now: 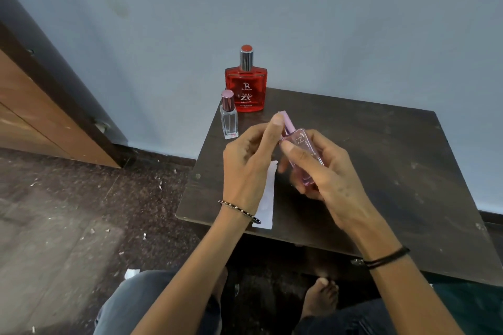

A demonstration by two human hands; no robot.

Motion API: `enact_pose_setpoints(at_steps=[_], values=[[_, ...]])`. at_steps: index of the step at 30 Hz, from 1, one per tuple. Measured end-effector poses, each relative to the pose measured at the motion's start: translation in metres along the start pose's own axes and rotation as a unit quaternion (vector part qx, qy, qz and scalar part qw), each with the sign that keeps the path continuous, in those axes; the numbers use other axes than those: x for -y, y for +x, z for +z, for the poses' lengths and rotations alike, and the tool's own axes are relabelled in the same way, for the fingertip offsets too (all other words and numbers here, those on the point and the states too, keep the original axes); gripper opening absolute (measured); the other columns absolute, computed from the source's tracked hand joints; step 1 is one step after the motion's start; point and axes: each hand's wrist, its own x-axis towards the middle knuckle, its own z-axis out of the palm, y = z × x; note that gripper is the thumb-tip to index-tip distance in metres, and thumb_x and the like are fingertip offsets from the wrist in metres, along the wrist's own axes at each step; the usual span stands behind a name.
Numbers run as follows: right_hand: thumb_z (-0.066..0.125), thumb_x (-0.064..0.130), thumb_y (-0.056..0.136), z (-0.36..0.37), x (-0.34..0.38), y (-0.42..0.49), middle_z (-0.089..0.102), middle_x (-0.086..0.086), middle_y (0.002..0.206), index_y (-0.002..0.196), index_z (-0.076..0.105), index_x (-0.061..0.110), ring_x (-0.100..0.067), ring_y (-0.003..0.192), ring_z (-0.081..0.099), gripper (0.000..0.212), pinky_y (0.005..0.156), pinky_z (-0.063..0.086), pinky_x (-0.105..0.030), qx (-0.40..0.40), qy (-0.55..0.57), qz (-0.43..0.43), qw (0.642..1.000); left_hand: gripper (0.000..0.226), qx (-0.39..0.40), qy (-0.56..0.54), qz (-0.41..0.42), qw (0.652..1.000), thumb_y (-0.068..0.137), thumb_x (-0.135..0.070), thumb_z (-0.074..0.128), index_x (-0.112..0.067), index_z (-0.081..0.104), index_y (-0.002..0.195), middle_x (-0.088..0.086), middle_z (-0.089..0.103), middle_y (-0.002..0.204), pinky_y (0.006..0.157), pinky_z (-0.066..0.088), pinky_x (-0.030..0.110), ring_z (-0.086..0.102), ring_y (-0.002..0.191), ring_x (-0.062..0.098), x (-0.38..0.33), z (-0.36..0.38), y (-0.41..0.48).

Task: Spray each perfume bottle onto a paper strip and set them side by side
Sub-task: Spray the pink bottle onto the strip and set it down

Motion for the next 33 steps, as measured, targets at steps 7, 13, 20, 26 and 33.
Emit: enact_pose_setpoints(at_steps=[7,13,20,26,33], values=[[0.066,0.042,0.086,0.004,-0.003,0.001,0.069,0.002,0.073,0.106,0.064,0.029,-0.018,0.052,0.053,0.023,0.047,0.048,-0.021,0.013,-0.043,-0.007,0.999,0.026,-0.028,-0.043,-0.014,0.999,0.096,-0.025,0.064,-0.005,0.077,0.084,0.01,0.074,0.071,0.066,0.058,0.028,0.068,0.065,0.016,-0.007,-0.002,0.004],[0.067,0.031,0.088,0.005,-0.003,0.001,0.066,-0.005,0.073,0.112,0.068,0.012,-0.016,0.047,0.053,0.031,0.038,0.042,-0.022,0.044,0.092,-0.003,0.995,0.025,-0.099,-0.075,-0.049,0.991,0.094,-0.036,0.066,-0.02,0.081,0.081,0.011,0.075,0.078,0.07,0.055,0.024,0.065,0.071,0.019,-0.006,-0.012,0.012],[0.062,0.017,0.09,-0.005,-0.002,0.002,0.073,-0.012,0.11,0.124,0.069,0.02,-0.012,0.06,0.054,0.035,0.046,0.04,-0.02,0.087,0.222,-0.015,0.971,0.029,-0.09,-0.08,-0.067,0.99,0.094,-0.035,0.064,-0.013,0.081,0.089,0.018,0.077,0.088,0.062,0.053,0.015,0.068,0.074,0.025,-0.005,-0.014,0.012],[0.05,0.032,0.097,-0.006,-0.002,0.005,0.062,-0.005,0.099,0.141,0.055,0.038,-0.012,0.062,0.045,0.045,0.05,0.029,-0.027,0.083,0.227,-0.005,0.97,0.031,-0.063,-0.075,-0.071,0.993,0.093,-0.036,0.067,-0.008,0.081,0.096,0.018,0.078,0.091,0.087,0.06,0.053,0.071,0.089,0.047,0.0,-0.014,0.013],[0.051,0.047,0.1,-0.002,-0.019,0.007,0.051,0.023,0.11,0.14,0.037,0.047,-0.003,0.09,0.059,0.042,0.085,0.052,-0.026,-0.047,-0.223,-0.095,0.969,0.029,-0.043,-0.087,-0.094,0.991,0.095,-0.029,0.066,-0.003,0.079,0.099,0.015,0.079,0.09,0.083,0.063,0.04,0.077,0.086,0.032,-0.008,-0.014,0.01]])
